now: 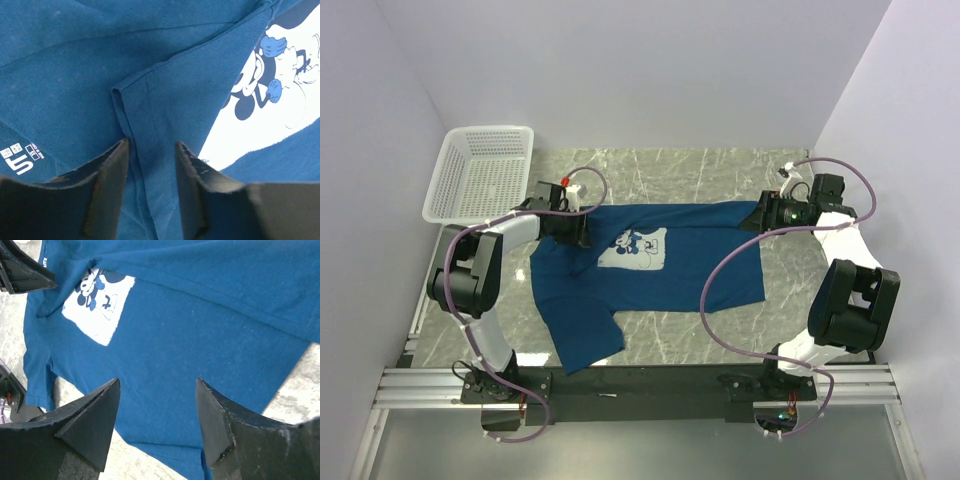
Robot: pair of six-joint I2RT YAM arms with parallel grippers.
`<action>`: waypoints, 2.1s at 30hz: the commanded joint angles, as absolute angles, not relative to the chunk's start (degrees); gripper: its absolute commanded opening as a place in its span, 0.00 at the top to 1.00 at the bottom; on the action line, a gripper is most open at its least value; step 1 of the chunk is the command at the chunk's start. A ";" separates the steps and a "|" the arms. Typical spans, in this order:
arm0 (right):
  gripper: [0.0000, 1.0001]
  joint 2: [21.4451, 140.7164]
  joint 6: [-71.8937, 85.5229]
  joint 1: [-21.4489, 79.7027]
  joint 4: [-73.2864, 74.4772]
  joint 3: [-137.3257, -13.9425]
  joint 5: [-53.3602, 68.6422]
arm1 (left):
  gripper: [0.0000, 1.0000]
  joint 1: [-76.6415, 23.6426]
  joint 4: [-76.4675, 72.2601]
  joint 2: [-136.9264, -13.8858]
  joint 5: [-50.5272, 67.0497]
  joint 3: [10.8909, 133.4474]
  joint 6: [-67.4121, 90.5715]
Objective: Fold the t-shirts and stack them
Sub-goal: Fold the tshirt
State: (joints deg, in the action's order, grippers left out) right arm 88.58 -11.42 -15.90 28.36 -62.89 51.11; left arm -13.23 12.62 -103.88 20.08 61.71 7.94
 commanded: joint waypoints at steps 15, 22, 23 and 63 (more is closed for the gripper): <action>0.31 85.25 -10.90 -16.43 28.04 -62.31 53.88 | 0.93 -16.17 16.17 -101.96 25.66 64.25 5.98; 0.31 84.99 -10.90 -16.96 27.95 -62.23 54.32 | 0.86 -21.79 18.72 -96.60 34.26 63.63 4.40; 0.31 84.90 -10.81 -17.05 27.86 -62.23 54.32 | 0.81 -23.80 19.76 -96.59 35.50 63.55 4.05; 0.27 73.71 -62.22 67.92 19.17 -40.69 17.07 | 0.05 -7.65 49.82 -45.89 0.97 37.00 63.37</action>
State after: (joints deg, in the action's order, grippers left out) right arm 69.67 -63.26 63.77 26.79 -37.01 26.15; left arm -7.94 43.40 -48.77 4.16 37.45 59.42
